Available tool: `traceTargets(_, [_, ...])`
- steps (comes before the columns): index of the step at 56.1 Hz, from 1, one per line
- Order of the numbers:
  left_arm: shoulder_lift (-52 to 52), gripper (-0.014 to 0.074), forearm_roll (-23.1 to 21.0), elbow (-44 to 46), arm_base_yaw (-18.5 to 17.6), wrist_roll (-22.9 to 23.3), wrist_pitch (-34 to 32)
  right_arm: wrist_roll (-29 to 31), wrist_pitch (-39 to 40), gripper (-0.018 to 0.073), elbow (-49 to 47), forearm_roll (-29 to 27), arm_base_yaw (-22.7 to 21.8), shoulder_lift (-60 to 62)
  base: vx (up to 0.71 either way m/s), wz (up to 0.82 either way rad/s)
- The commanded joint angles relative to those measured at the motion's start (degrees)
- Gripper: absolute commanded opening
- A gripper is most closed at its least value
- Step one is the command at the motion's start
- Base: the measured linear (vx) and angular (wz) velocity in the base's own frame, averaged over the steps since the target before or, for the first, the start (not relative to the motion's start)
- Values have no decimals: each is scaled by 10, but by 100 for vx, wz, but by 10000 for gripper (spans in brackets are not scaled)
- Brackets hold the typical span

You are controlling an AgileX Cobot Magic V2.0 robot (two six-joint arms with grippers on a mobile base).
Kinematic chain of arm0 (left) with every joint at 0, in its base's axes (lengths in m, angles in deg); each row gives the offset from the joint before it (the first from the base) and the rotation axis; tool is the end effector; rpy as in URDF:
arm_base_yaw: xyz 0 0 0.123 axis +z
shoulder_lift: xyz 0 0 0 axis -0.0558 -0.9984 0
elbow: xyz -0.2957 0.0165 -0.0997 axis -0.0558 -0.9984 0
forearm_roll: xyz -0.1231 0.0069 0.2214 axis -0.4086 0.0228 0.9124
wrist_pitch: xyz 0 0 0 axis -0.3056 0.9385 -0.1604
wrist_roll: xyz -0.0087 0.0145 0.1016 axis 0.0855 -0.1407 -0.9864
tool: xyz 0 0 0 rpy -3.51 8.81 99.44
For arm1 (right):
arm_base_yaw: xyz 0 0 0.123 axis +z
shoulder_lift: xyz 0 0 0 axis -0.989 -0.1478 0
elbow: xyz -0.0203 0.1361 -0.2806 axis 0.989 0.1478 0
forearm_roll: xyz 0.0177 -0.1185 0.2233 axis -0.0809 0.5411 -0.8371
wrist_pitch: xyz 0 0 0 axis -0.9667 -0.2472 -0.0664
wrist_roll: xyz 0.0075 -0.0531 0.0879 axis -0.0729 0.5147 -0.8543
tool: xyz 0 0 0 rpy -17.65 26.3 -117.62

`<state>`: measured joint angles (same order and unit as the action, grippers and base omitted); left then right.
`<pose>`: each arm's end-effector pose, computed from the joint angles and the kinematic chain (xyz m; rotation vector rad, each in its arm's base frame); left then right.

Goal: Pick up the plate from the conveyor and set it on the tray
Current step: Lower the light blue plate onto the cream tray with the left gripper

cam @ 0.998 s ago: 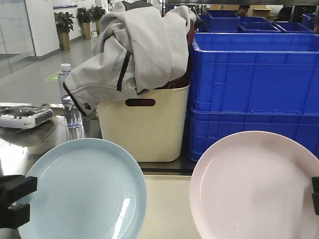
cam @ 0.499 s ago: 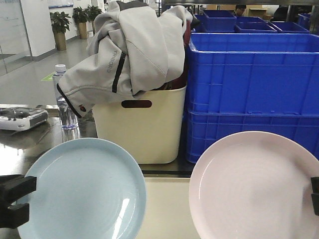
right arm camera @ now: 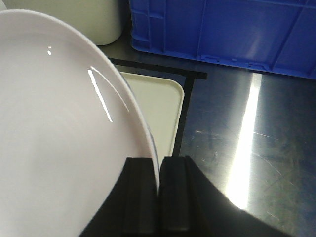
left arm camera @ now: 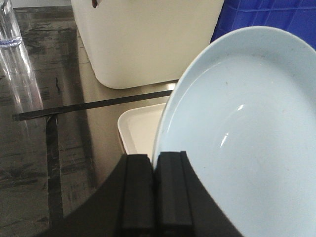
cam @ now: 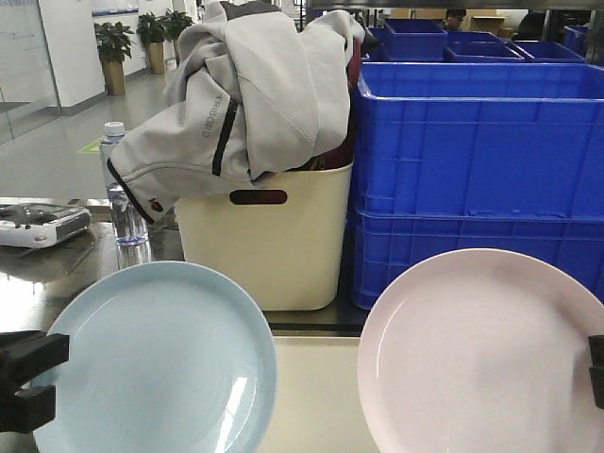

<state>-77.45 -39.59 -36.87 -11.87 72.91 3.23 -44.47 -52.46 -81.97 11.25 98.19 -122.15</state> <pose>0.1757 -0.0595 0.3719 0.2206 1.9709 -0.3586 0.1517 0.0393 0.4247 -0.2270 2.1519 0.1345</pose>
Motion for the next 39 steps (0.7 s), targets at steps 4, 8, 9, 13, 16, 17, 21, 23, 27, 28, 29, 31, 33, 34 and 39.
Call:
traceTargets(4, [7,3,-8,18,-3,2,-49,5,49,-9,-14,3,-2,5,0,0])
traceTargets(8, [7,3,-8,18,-3,1,-46,5,49,-9,-14,3,-2,5,0,0])
traceTargets(9, [7,3,-8,18,-3,1,-45,5,49,-9,-14,3,-2,5,0,0])
traceTargets(13, [7,3,-8,18,-3,1,-44,5,55,-9,-14,3,-2,5,0,0])
traceTargets(16, [7,3,-13,18,-3,1,-42,4,58,-9,-14,3,-2,5,0,0])
traceTargets(17, [7,3,-18,18,-3,1,-42,4,58,-9,-14,2,-2,5,0,0])
traceTargets(21, [1,3,-37,18,-3,0,-47,-4,59,-9,-14,0,-2,5,0,0])
traceTargets(23, [-4,3,-43,18,-3,0,-52,-13,60,-9,-14,0,-2,5,0,0])
traceTargets(27, [-29,3,-59,18,-4,-4,-66,-33,70,-9,-14,1,-2,5,0,0])
traceTargets(28, [-35,3,-63,18,-4,-5,-69,-37,75,-9,-14,1,-2,5,0,0])
traceTargets(29, [-41,3,-70,18,-4,-7,-72,-40,78,-9,-14,2,-2,5,0,0])
traceTargets(31, [-59,3,-84,18,-4,-15,-80,-47,85,-9,-14,2,-2,6,0,0])
traceTargets(33, [-79,3,-100,20,-7,-25,-87,-55,90,-9,-14,2,-2,8,0,0])
traceTargets(34, [-92,3,-107,24,-10,-34,-89,-59,92,-9,-14,2,-2,8,0,0])
traceTargets(39, [-151,3,-153,51,-26,-70,-86,-64,94,-9,-14,2,-2,8,0,0])
